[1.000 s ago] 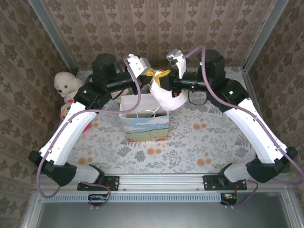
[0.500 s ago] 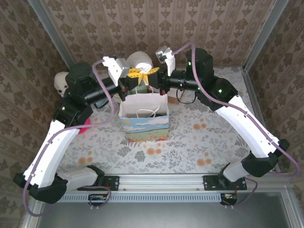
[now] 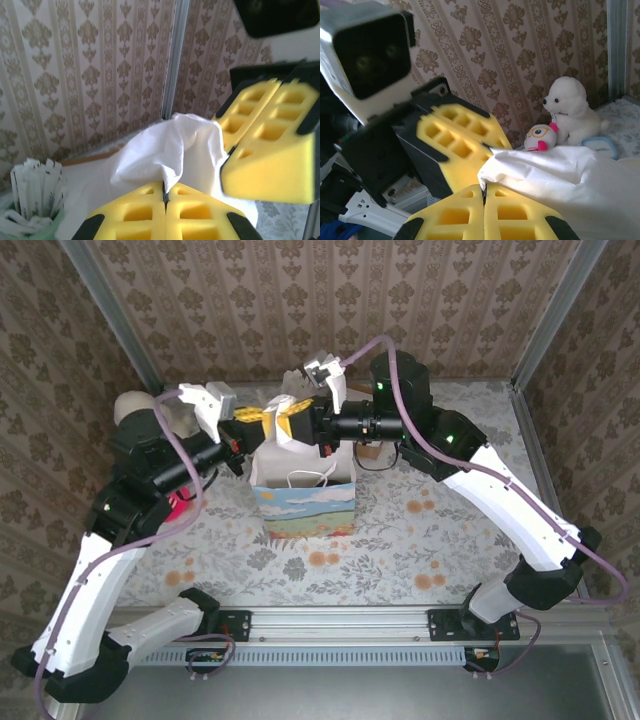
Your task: Pack the takeout coffee
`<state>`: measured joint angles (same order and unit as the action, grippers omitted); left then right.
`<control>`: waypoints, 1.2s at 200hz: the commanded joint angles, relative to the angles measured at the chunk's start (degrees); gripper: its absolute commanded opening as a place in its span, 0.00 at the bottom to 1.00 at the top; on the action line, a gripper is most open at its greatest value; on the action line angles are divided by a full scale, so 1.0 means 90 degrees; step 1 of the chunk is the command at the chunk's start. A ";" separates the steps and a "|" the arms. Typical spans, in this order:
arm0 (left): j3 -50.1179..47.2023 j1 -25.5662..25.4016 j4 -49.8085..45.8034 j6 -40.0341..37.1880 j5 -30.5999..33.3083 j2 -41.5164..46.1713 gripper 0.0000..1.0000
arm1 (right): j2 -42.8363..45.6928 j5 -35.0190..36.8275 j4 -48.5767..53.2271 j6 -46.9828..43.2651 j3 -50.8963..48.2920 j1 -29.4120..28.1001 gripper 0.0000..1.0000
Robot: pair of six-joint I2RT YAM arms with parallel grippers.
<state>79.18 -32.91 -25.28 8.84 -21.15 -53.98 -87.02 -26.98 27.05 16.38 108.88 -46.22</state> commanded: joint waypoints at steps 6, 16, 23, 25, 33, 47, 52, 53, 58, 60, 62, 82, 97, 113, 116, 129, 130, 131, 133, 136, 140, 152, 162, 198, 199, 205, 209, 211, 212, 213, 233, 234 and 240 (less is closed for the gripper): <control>-0.0220 0.0076 0.0337 -0.0121 -0.0202 0.0085 0.00 | 0.0001 0.0049 -0.0102 0.0537 0.0038 0.0047 0.03; -0.0170 0.0146 0.0306 -0.0247 -0.0604 0.0043 0.00 | -0.0018 0.0156 -0.0077 0.0701 0.0051 0.0048 0.03; -0.0136 0.0195 0.0266 -0.0353 -0.0884 0.0016 0.00 | -0.0039 0.0185 -0.0069 0.0796 0.0023 0.0050 0.02; -0.0128 0.0205 0.0244 -0.0371 -0.0934 0.0012 0.00 | -0.0040 0.0185 -0.0074 0.0831 0.0002 0.0053 0.02; -0.0111 0.0261 0.0150 -0.0438 -0.0999 0.0009 0.00 | -0.0030 0.0239 -0.0091 0.0961 -0.0098 0.0044 0.02; -0.0051 0.0399 -0.0100 -0.0404 -0.0840 0.0014 0.00 | 0.0030 0.0310 -0.0226 0.1148 -0.0364 0.0044 0.02; -0.0017 0.0485 -0.0184 -0.0347 -0.0839 0.0029 0.00 | 0.0048 0.0322 -0.0263 0.1207 -0.0426 0.0033 0.02; -0.0008 0.0498 -0.0196 -0.0337 -0.0846 0.0035 0.00 | 0.0054 0.0322 -0.0267 0.1222 -0.0437 0.0035 0.02; 0.0017 0.0575 -0.0252 -0.0290 -0.0896 0.0065 0.01 | 0.0066 0.0308 -0.0278 0.1243 -0.0465 0.0022 0.02; 0.0030 0.0603 -0.0281 -0.0267 -0.0945 0.0073 0.01 | 0.0069 0.0297 -0.0280 0.1245 -0.0474 0.0021 0.02; 0.0033 0.0627 -0.0305 -0.0249 -0.0984 0.0083 0.02 | 0.0072 0.0289 -0.0281 0.1253 -0.0476 0.0019 0.02; 0.0009 0.0707 -0.0599 -0.0305 -0.1278 0.0265 0.17 | 0.0141 0.0098 -0.0213 0.1028 -0.0436 -0.0018 0.01; -0.0156 0.0931 -0.0869 -0.0617 -0.1011 0.0492 0.44 | 0.0241 -0.0007 0.0011 0.0544 -0.0310 -0.0017 0.00; -0.0298 0.1071 -0.1006 -0.1061 -0.0953 0.0781 0.78 | 0.0317 -0.0251 0.0563 -0.0144 0.0011 -0.0006 0.00; -0.0306 0.1091 -0.1039 -0.1163 -0.1015 0.0827 0.82 | 0.0323 -0.0296 0.0687 -0.0279 0.0080 -0.0006 0.00; -0.0329 0.1138 -0.1157 -0.1633 -0.1272 0.0995 0.96 | 0.0353 -0.0501 0.1136 -0.0865 0.0284 -0.0009 0.00; -0.0330 0.1142 -0.1161 -0.1659 -0.1277 0.1006 0.96 | 0.0358 -0.0509 0.1160 -0.0903 0.0294 -0.0005 0.00; -0.0330 0.1139 -0.1164 -0.1692 -0.1285 0.1021 0.97 | 0.0360 -0.0514 0.1201 -0.0937 0.0299 -0.0008 0.00; -0.0345 0.1137 -0.1161 -0.1743 -0.1291 0.1047 0.98 | 0.0367 -0.0517 0.1254 -0.1006 0.0323 -0.0008 0.00; -0.0365 0.1144 -0.1167 -0.1836 -0.1294 0.1083 1.00 | 0.0378 -0.0495 0.1333 -0.1106 0.0352 -0.0008 0.00; -0.0394 0.1146 -0.1150 -0.1926 -0.1300 0.1129 1.00 | 0.0383 -0.0467 0.1415 -0.1226 0.0377 0.0002 0.00; -0.0465 0.1165 -0.1052 -0.2109 -0.1233 0.1197 1.00 | 0.0437 -0.0355 0.1586 -0.1540 0.0495 0.0012 0.00; -0.0514 0.1175 -0.0918 -0.2119 -0.1104 0.1181 1.00 | 0.0451 -0.0280 0.1637 -0.1685 0.0634 0.0023 0.00; -0.0573 0.1194 -0.0557 -0.1924 -0.0232 0.0855 1.00 | 0.0297 -0.0710 0.2088 -0.2259 0.1217 0.0059 0.00; -0.0574 0.1195 -0.0544 -0.1907 -0.0206 0.0848 1.00 | 0.0296 -0.0711 0.2100 -0.2274 0.1225 0.0058 0.00; -0.0576 0.1187 -0.0505 -0.1847 -0.0098 0.0788 1.00 | 0.0294 -0.0730 0.2126 -0.2347 0.1242 0.0066 0.00; -0.0575 0.1194 -0.0500 -0.1838 -0.0074 0.0754 1.00 | 0.0303 -0.0746 0.2106 -0.2371 0.1233 0.0060 0.00; -0.0575 0.1195 -0.0502 -0.1834 -0.0073 0.0739 1.00 | 0.0311 -0.0750 0.2098 -0.2383 0.1232 0.0060 0.00; -0.0575 0.1195 -0.0497 -0.1833 -0.0072 0.0736 1.00 | 0.0312 -0.0756 0.2095 -0.2390 0.1232 0.0064 0.00; -0.0575 0.1190 -0.0495 -0.1832 -0.0077 0.0730 1.00 | 0.0313 -0.0754 0.2089 -0.2393 0.1232 0.0060 0.00; -0.0707 0.1195 -0.0284 -0.1823 -0.0130 0.0718 1.00 | 0.0333 -0.0948 0.1914 -0.2426 0.1246 0.0057 0.00; -0.0719 0.1195 -0.0276 -0.1828 -0.0130 0.0716 1.00 | 0.0333 -0.0952 0.1896 -0.2426 0.1244 0.0057 0.00; -0.0762 0.1195 -0.0208 -0.1838 -0.0150 0.0724 1.00 | 0.0319 -0.0950 0.1815 -0.2385 0.1242 0.0057 0.00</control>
<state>73.63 -22.44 -31.11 -7.55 -24.08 -48.01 -84.38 -32.60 43.18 -2.72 118.89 -45.91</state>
